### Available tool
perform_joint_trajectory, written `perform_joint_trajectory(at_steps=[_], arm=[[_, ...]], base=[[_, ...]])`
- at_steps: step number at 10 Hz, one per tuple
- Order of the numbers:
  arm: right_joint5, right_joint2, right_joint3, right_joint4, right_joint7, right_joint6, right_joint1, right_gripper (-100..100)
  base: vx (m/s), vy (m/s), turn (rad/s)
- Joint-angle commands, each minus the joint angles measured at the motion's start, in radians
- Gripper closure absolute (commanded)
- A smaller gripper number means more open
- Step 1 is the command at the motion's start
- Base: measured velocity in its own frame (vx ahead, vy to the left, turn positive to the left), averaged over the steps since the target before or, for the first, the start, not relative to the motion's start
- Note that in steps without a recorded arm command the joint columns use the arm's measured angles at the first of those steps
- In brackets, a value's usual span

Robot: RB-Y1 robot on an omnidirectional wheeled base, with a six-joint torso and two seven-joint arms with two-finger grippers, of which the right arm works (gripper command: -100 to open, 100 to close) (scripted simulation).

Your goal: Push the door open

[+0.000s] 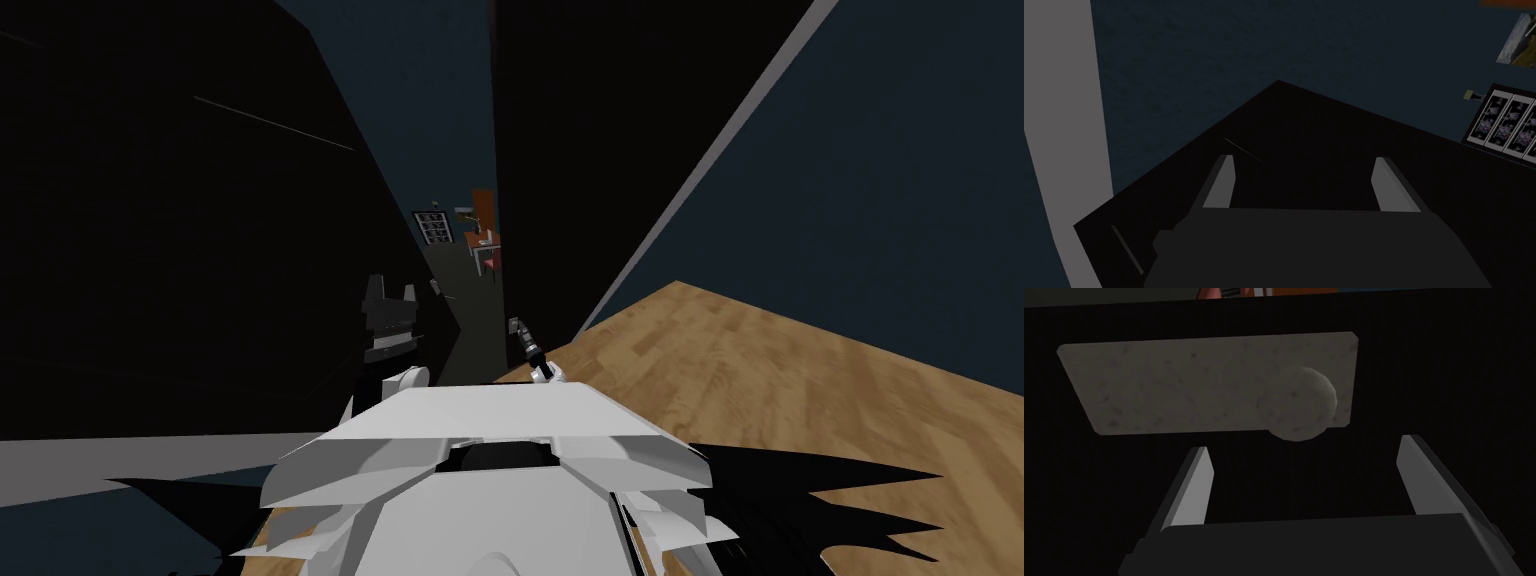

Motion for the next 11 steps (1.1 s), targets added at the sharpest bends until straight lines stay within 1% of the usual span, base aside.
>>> perform_joint_trajectory(at_steps=[1,2,3,8,9,11], arm=[[-0.002,0.021,-0.004,0.006,0.002,-0.005,-0.002,-100],[-0.001,0.013,-0.002,0.005,0.002,-0.003,-0.002,-100],[-0.001,0.013,-0.002,0.005,0.002,-0.003,-0.002,100],[-0.001,0.013,-0.002,0.005,0.002,-0.003,-0.002,100],[-0.006,0.007,-0.011,0.007,0.007,-0.001,-0.001,100],[-0.012,0.000,-0.022,0.007,0.014,-0.001,-0.002,100]], base=[[0.193,0.078,0.018],[0.077,0.031,-0.008],[-0.017,-0.003,0.001],[-0.013,-0.006,0.003],[0.091,0.036,-0.019],[0.149,0.071,-0.034]])
